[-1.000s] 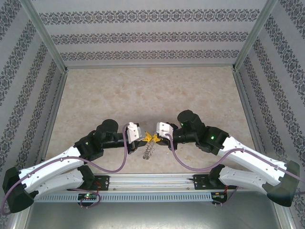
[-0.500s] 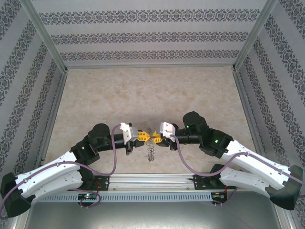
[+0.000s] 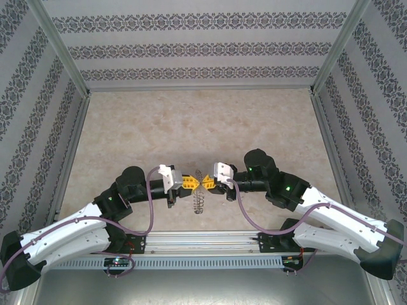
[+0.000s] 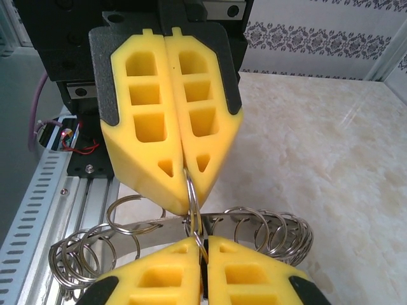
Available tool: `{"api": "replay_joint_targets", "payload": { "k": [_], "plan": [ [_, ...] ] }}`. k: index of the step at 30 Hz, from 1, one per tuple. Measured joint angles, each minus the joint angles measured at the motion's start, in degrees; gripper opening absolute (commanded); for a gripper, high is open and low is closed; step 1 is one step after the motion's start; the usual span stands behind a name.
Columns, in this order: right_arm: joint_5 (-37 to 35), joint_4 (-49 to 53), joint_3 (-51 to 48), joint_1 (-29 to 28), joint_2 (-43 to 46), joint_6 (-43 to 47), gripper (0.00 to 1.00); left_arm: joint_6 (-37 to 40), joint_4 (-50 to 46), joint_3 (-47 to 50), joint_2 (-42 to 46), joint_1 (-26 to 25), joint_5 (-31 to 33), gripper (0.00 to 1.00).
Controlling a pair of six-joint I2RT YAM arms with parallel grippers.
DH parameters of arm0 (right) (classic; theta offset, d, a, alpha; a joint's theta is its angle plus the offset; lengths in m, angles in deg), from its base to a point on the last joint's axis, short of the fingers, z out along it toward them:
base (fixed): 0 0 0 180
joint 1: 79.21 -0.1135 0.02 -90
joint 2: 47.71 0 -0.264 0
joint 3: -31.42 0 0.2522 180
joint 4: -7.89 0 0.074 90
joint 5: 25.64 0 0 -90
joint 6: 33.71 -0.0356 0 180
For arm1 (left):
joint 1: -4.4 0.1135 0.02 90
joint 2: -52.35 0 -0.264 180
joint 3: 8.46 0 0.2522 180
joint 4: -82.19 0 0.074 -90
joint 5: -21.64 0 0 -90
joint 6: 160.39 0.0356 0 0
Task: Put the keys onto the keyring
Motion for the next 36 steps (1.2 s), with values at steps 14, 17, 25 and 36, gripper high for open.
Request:
{"api": "replay_joint_targets", "payload": {
  "k": [14,17,25,36],
  "plan": [
    [2.27,-0.28,0.55,0.37,-2.23,-0.09,0.0,-0.02,-0.09,0.57,0.85,0.13,-0.72,0.0],
    [2.56,-0.2,0.68,0.37,-2.38,-0.07,0.0,-0.02,-0.09,0.59,0.9,0.13,-0.76,0.0],
    [3.13,1.38,1.7,0.37,-2.73,-0.04,0.0,-0.02,-0.07,0.59,0.9,0.15,-1.7,0.0],
    [4.81,2.95,2.89,0.39,-4.83,-0.07,0.0,-0.02,-1.16,0.59,1.01,0.5,-2.97,0.0]
  ]
}}
